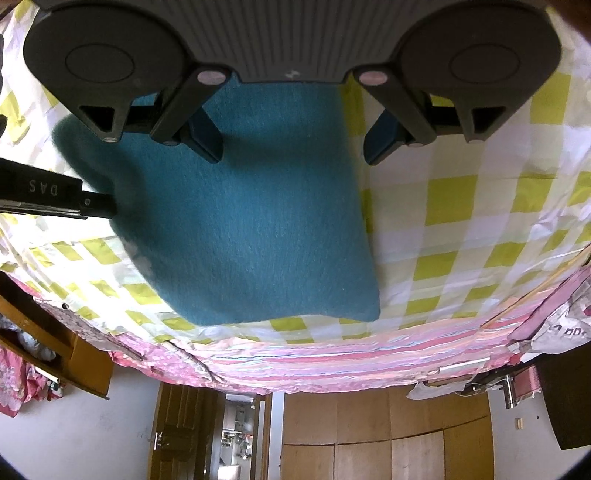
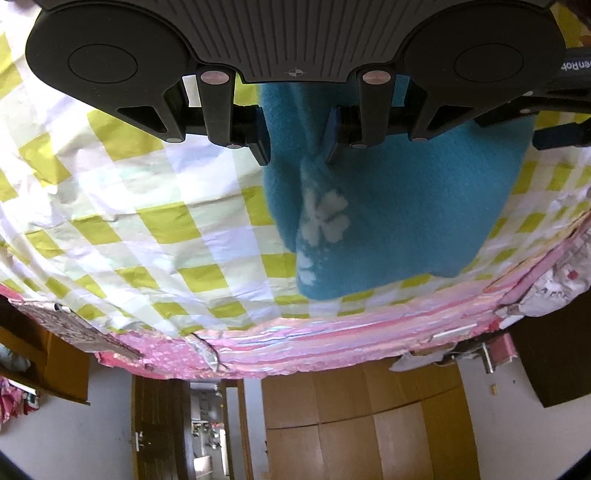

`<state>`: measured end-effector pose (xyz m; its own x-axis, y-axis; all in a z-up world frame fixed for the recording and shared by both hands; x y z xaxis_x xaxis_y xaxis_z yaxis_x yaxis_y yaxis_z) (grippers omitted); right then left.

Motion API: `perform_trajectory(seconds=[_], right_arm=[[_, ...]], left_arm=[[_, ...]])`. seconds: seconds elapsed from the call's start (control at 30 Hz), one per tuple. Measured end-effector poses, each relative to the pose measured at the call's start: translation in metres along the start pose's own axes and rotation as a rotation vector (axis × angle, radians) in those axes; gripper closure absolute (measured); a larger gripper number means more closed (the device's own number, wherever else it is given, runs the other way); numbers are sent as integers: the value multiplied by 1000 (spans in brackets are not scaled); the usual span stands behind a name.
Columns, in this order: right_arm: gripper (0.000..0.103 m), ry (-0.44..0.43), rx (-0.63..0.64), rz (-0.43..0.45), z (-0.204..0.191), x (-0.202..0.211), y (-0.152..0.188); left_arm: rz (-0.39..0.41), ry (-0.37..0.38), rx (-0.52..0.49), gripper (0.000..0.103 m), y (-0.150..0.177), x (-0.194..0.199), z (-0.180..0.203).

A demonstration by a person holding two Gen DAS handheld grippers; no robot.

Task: Fold small clothes
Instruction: 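Open both grippers and release the folded teal sweater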

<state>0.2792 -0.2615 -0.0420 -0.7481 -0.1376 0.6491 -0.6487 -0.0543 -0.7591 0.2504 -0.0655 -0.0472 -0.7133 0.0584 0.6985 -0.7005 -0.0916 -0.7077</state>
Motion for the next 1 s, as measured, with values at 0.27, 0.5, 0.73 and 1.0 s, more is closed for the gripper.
perform_trajectory(seconds=[0.27, 0.5, 0.73, 1.0], right_arm=[[73, 5, 15, 21, -4, 26, 6], [71, 42, 44, -37, -6, 22, 27], [71, 53, 24, -14, -2, 42, 28], [70, 27, -19, -45, -5, 59, 50]], left_arm=[[-3, -4, 5, 15, 4, 4, 2], [-8, -5, 4, 14, 14, 11, 3], [-6, -6, 1, 12, 20, 20, 4], [-13, -4, 2, 9, 33, 28, 7]])
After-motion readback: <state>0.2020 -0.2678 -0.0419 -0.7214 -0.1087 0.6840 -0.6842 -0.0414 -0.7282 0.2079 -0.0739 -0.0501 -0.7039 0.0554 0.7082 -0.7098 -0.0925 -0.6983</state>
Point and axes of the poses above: each gripper's, at about its wrist camera, not at the fingertips, and x roughly against the way its jaws point, z to its right, y to its underside, the point moved 7 cm from there along -x, roughly the way its jaws point, and after that the axes turned 4 degrees about x, right-handed, at the moved point
